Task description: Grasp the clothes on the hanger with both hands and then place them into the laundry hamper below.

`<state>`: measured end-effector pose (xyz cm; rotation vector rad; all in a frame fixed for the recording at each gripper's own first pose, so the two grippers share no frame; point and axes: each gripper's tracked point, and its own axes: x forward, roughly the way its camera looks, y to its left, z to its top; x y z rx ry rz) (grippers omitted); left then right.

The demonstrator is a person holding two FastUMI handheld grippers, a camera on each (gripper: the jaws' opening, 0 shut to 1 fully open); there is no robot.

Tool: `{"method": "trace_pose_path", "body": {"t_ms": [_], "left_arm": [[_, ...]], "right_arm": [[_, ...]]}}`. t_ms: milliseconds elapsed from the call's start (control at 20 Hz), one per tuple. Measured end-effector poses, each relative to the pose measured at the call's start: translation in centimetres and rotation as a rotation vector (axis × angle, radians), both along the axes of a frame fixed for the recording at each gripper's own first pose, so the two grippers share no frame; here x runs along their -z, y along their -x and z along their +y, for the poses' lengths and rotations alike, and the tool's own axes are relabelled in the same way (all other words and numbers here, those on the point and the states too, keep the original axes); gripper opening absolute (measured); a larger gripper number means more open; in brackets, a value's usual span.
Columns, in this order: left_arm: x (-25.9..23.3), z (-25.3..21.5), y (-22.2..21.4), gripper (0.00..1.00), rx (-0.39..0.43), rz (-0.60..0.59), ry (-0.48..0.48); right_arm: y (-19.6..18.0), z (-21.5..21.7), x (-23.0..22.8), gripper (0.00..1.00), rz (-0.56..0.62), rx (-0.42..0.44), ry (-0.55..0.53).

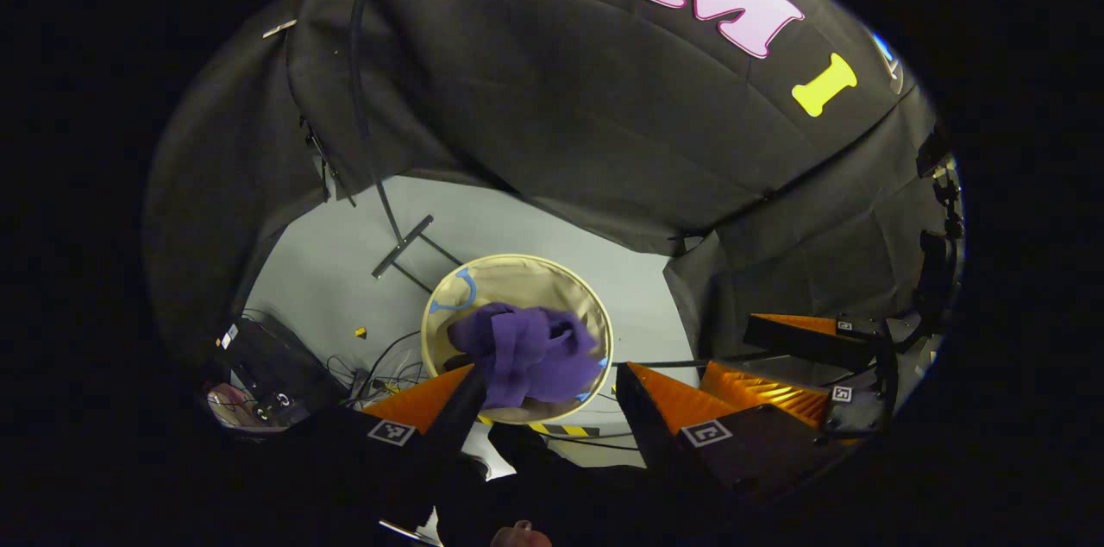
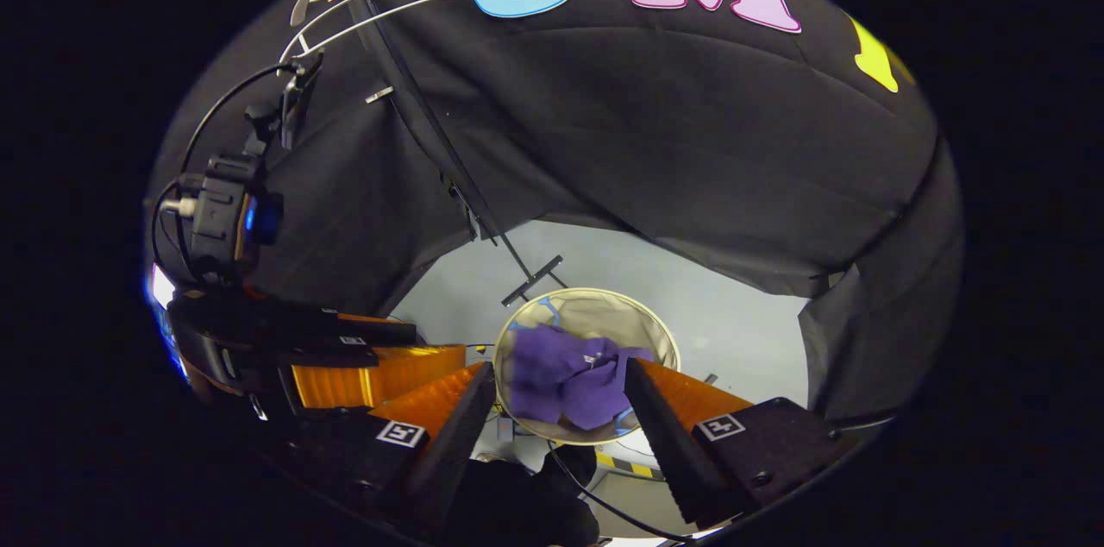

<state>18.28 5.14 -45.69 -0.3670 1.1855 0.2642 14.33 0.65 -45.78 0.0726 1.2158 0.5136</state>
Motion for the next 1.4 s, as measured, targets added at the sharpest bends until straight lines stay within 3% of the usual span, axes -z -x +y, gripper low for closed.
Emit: {"method": "trace_pose_path", "body": {"t_ms": [500, 800, 1150, 1400], "left_arm": [[-1.0, -0.5, -0.4, 0.96, 0.010, -0.036, -0.012], [-5.2, -1.1, -2.0, 0.96, 0.040, -0.174, -0.049], [-13.2, -0.8, -1.7, 0.95, 0.114, -0.395, -0.126], [-19.6, -1.4, 2.1, 0.96, 0.196, -0.539, -0.142]], "right_arm": [[-0.3, -1.0, -0.7, 0.99, -0.010, 0.038, -0.013], [-0.4, -0.7, -3.1, 0.99, -0.072, 0.060, -0.027], [-0.3, 0.1, -9.4, 0.99, -0.234, 0.096, -0.031], [1.2, 1.8, -17.1, 0.99, -0.415, 0.156, -0.057]]}}
